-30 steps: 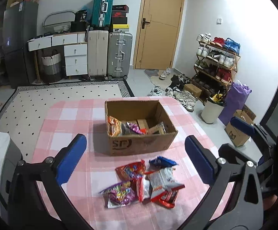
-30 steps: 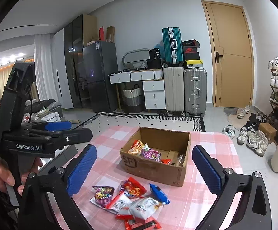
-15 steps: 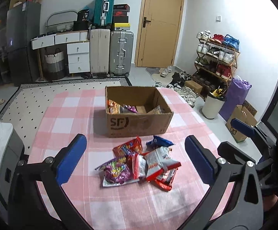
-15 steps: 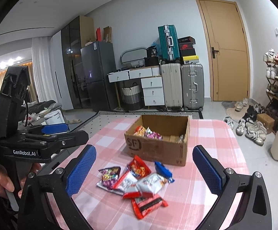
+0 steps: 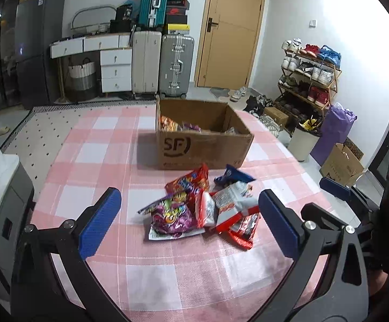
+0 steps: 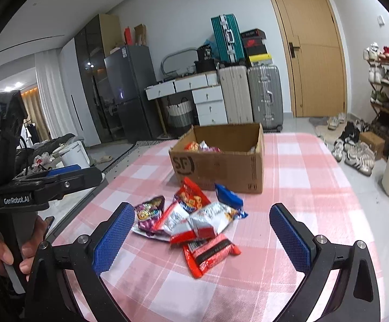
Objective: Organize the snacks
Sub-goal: 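Move both tools back toward the remaining snack pile, then grasp a white chip bag with the right gripper while the left gripper grasps a purple candy bag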
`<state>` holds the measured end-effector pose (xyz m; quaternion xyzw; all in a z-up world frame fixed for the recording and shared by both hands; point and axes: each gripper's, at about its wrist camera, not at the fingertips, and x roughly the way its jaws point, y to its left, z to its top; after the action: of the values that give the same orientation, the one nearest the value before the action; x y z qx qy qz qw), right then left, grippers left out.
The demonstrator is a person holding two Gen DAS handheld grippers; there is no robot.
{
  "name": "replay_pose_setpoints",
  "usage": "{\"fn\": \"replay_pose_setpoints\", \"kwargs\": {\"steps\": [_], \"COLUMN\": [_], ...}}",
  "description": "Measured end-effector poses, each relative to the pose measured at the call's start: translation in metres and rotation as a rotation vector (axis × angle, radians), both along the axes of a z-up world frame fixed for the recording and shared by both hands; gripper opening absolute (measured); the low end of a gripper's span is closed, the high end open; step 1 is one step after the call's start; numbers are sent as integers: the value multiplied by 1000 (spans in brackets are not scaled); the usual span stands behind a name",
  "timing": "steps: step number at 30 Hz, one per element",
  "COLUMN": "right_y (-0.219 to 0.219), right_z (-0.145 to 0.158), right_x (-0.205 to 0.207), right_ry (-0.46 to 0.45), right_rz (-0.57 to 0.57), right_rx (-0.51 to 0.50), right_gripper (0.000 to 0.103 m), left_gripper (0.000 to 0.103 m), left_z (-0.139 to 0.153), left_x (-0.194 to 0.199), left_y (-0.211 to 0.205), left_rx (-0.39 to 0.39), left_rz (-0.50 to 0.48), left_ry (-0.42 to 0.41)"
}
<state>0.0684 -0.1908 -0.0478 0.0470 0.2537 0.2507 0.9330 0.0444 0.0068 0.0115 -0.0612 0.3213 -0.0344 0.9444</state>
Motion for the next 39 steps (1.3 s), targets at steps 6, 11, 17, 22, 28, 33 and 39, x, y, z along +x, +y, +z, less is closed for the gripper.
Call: {"fn": "replay_pose_setpoints", "kwargs": {"steps": [6, 11, 17, 22, 28, 33, 39], "right_y": [5, 11, 16, 25, 35, 46, 55], "right_z": [-25, -44, -63, -82, -92, -102, -109], "right_x": [22, 48, 81, 105, 121, 132, 141], "right_ry": [64, 137, 215, 293, 324, 364, 387], "right_rz": [8, 28, 40, 59, 81, 84, 124], "right_rx": [24, 45, 80, 89, 97, 80, 90], "right_gripper": [102, 102, 102, 102, 101, 86, 54], "left_gripper": [102, 102, 102, 102, 102, 102, 102], "left_z": [-33, -54, -73, -86, -103, -113, -121], "left_x": [18, 36, 54, 65, 76, 85, 92], "left_y": [12, 15, 23, 29, 37, 40, 44], "left_rx": [-29, -49, -72, -80, -98, -110, -116], "left_rz": [-3, -6, 1, 4, 7, 11, 16], "left_ry": [39, 72, 117, 135, 163, 183, 200]}}
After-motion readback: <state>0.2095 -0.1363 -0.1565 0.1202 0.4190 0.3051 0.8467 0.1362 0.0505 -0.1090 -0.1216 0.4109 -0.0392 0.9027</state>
